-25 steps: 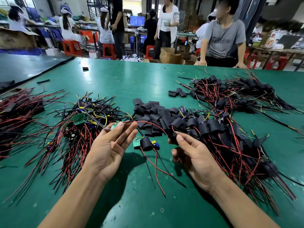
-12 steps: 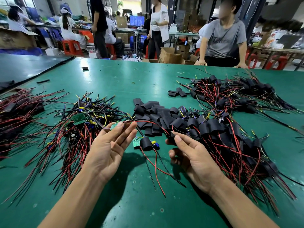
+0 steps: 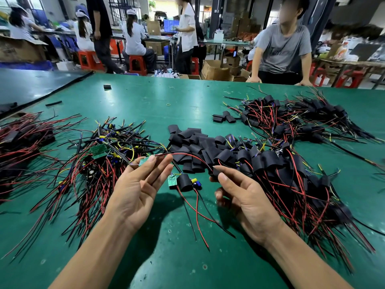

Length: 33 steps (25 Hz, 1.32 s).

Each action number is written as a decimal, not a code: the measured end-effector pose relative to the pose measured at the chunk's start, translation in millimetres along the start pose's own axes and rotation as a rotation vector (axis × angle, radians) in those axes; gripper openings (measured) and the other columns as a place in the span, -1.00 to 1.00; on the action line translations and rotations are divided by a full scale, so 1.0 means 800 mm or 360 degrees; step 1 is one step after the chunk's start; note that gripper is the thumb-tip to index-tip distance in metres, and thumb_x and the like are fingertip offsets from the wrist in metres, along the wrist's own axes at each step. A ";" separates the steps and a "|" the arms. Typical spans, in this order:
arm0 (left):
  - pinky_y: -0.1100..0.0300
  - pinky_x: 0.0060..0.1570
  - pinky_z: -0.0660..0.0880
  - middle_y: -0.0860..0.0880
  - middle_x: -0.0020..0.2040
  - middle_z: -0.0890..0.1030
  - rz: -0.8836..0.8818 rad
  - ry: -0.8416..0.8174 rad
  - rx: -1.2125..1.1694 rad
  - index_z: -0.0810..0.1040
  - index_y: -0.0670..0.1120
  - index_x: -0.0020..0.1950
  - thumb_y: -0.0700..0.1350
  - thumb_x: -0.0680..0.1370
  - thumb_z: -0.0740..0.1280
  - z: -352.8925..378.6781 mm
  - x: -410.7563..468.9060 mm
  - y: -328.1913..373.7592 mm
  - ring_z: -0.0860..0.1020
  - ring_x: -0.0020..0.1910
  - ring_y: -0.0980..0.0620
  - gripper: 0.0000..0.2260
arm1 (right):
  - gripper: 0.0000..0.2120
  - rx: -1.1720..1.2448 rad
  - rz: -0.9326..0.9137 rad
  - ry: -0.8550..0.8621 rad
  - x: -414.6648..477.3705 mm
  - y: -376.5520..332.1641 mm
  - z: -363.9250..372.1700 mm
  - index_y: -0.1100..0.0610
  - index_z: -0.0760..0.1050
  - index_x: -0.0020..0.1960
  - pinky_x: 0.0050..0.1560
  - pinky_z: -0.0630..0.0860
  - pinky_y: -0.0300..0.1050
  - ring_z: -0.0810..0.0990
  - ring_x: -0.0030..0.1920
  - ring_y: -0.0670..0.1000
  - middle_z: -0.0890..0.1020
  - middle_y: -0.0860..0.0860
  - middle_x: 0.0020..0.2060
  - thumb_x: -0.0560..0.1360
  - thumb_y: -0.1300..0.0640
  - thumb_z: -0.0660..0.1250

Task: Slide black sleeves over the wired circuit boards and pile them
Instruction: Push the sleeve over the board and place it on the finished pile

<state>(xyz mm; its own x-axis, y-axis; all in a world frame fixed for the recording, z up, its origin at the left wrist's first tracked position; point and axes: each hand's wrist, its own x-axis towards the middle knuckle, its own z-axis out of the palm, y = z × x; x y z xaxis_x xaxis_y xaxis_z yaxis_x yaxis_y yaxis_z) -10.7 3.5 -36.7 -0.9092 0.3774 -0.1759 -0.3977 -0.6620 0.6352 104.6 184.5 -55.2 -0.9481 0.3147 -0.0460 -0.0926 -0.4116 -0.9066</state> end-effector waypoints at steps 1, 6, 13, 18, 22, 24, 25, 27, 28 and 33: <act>0.04 -0.01 0.64 -0.29 -0.03 0.69 -0.0005 -0.0003 -0.0005 0.43 -0.11 0.00 -0.28 0.43 0.39 -0.001 0.000 0.000 0.69 0.04 -0.19 -0.78 | -0.66 -0.0014 -0.0004 0.0010 0.000 0.000 0.001 0.10 0.71 0.04 -0.31 0.52 -0.25 0.53 -0.35 -0.06 0.68 0.05 -0.10 0.28 0.07 0.52; 0.05 -0.07 0.66 -0.26 -0.03 0.69 0.0019 -0.0042 0.0132 0.42 -0.12 0.06 -0.28 0.40 0.41 0.002 -0.005 -0.011 0.69 0.02 -0.21 -0.71 | -0.60 0.0044 -0.0029 0.0146 0.000 0.001 0.004 0.16 0.69 0.04 -0.37 0.52 -0.23 0.51 -0.41 -0.06 0.66 0.10 -0.13 0.23 0.05 0.55; 0.08 -0.19 0.67 -0.24 -0.01 0.70 -0.0177 -0.0175 0.0397 0.59 -0.16 0.01 -0.16 0.26 0.52 0.013 -0.024 -0.041 0.71 -0.12 -0.16 -0.65 | -0.59 0.0424 -0.0095 0.0245 0.003 -0.008 0.002 0.21 0.65 0.07 -0.40 0.46 -0.26 0.44 -0.45 -0.09 0.63 0.05 -0.23 0.28 0.04 0.52; 0.16 -0.26 0.62 -0.20 -0.01 0.71 -0.0216 -0.0353 0.0726 0.67 -0.09 -0.06 -0.02 0.24 0.55 0.016 -0.038 -0.057 0.69 -0.20 -0.08 -0.68 | -0.56 0.0267 -0.0151 0.0212 -0.001 -0.005 0.008 0.24 0.65 0.05 -0.41 0.48 -0.26 0.47 -0.47 -0.08 0.58 0.08 -0.28 0.25 0.04 0.56; 0.24 -0.28 0.60 -0.12 -0.07 0.72 -0.0214 -0.0393 0.0831 0.72 0.02 -0.11 0.04 0.26 0.54 0.018 -0.045 -0.062 0.66 -0.28 0.03 -0.76 | -0.65 0.0082 -0.0110 0.0097 -0.007 0.008 0.016 0.12 0.69 0.00 -0.35 0.51 -0.26 0.47 -0.45 -0.08 0.57 0.06 -0.38 0.25 0.03 0.58; 0.25 -0.35 0.57 -0.10 -0.13 0.71 -0.0205 -0.0358 0.0792 0.73 -0.01 -0.14 0.03 0.26 0.54 0.019 -0.043 -0.062 0.63 -0.33 0.04 -0.77 | -0.66 -0.0053 -0.0148 0.0051 -0.007 0.007 0.014 0.07 0.69 0.00 -0.25 0.50 -0.22 0.47 -0.40 -0.07 0.56 0.06 -0.35 0.27 0.02 0.63; 0.25 -0.37 0.56 -0.10 -0.15 0.70 -0.0206 -0.0344 0.0761 0.74 -0.03 -0.15 0.02 0.26 0.54 0.019 -0.042 -0.060 0.62 -0.35 0.04 -0.77 | -0.66 -0.0094 -0.0147 0.0019 -0.007 0.006 0.012 0.06 0.69 0.01 -0.18 0.50 -0.16 0.48 -0.37 -0.05 0.58 0.07 -0.32 0.28 0.02 0.64; 0.24 -0.36 0.57 -0.09 -0.17 0.68 -0.0219 -0.0333 0.0688 0.74 -0.04 -0.12 0.01 0.26 0.53 0.019 -0.038 -0.055 0.62 -0.36 0.02 -0.75 | -0.63 -0.0180 -0.0147 -0.0032 -0.008 0.004 0.010 0.08 0.68 0.06 -0.10 0.52 -0.05 0.51 -0.31 -0.01 0.63 0.06 -0.25 0.30 -0.01 0.60; 0.23 -0.35 0.57 -0.10 -0.16 0.67 -0.0233 -0.0340 0.0644 0.74 -0.05 -0.08 0.01 0.27 0.53 0.018 -0.036 -0.052 0.62 -0.35 0.00 -0.73 | -0.62 -0.0219 -0.0158 -0.0030 -0.009 0.003 0.010 0.10 0.68 0.06 -0.12 0.53 -0.09 0.52 -0.31 -0.02 0.64 0.05 -0.25 0.31 -0.01 0.61; 0.18 -0.27 0.58 -0.11 -0.05 0.65 -0.0362 -0.0512 0.0646 0.68 -0.07 0.15 0.04 0.46 0.39 0.013 -0.031 -0.045 0.62 -0.26 0.00 -0.67 | -0.62 -0.0147 -0.0098 0.0070 -0.009 0.003 0.012 0.14 0.68 0.03 -0.29 0.55 -0.15 0.53 -0.38 -0.06 0.58 0.08 -0.33 0.30 -0.05 0.54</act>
<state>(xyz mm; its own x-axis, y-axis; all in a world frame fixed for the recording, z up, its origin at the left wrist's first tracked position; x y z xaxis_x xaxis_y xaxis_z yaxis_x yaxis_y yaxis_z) 27.6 24.7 -47.4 -0.6975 0.7018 -0.1447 -0.4424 -0.2630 0.8574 108.1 173.2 -53.5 -0.9269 0.3752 -0.0059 -0.1198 -0.3107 -0.9429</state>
